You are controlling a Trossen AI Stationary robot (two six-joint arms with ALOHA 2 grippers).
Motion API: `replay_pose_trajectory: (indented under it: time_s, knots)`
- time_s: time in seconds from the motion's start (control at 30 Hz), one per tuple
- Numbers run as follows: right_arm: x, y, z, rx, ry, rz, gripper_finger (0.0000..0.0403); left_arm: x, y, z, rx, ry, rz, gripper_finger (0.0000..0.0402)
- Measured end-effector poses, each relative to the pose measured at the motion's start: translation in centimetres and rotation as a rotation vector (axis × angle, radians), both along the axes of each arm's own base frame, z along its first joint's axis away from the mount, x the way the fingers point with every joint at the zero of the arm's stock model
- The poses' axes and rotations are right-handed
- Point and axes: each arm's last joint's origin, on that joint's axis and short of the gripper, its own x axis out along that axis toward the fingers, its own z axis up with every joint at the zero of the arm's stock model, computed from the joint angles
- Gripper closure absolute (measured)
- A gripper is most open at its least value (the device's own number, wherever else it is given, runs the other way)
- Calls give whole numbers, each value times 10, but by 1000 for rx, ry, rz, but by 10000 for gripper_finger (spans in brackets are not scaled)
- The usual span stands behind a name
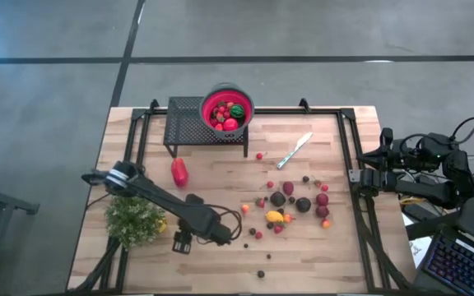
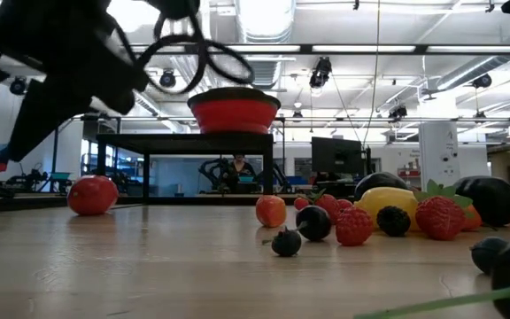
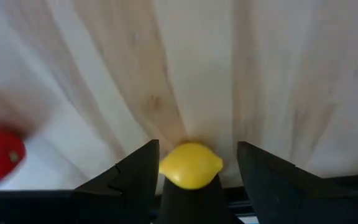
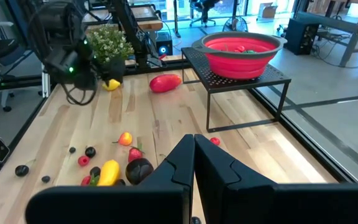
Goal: Pick & Place Fruit
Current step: Put the yellow lemon into the red gray strainer bowl on the shelf
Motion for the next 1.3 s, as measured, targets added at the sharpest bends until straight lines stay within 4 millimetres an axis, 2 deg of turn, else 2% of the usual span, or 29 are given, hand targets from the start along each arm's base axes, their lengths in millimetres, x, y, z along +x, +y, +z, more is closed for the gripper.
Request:
replay_pose_trajectory:
  time_s: [0.17,0.47,1.0,1.2,1.3]
  knots:
    - [0,0,0,0,0,0,394,-9,3,-12,58,58,106,181]
    - [0,0,0,0,1,0,394,-21,6,-27,-6,157,38,181]
    - [0,0,0,-1,0,0,394,-21,7,-27,-2,161,33,181]
    - [0,0,0,-1,0,0,394,-23,8,-25,121,182,252,181]
    - [0,0,0,-1,0,0,394,-17,6,-29,240,76,496,181]
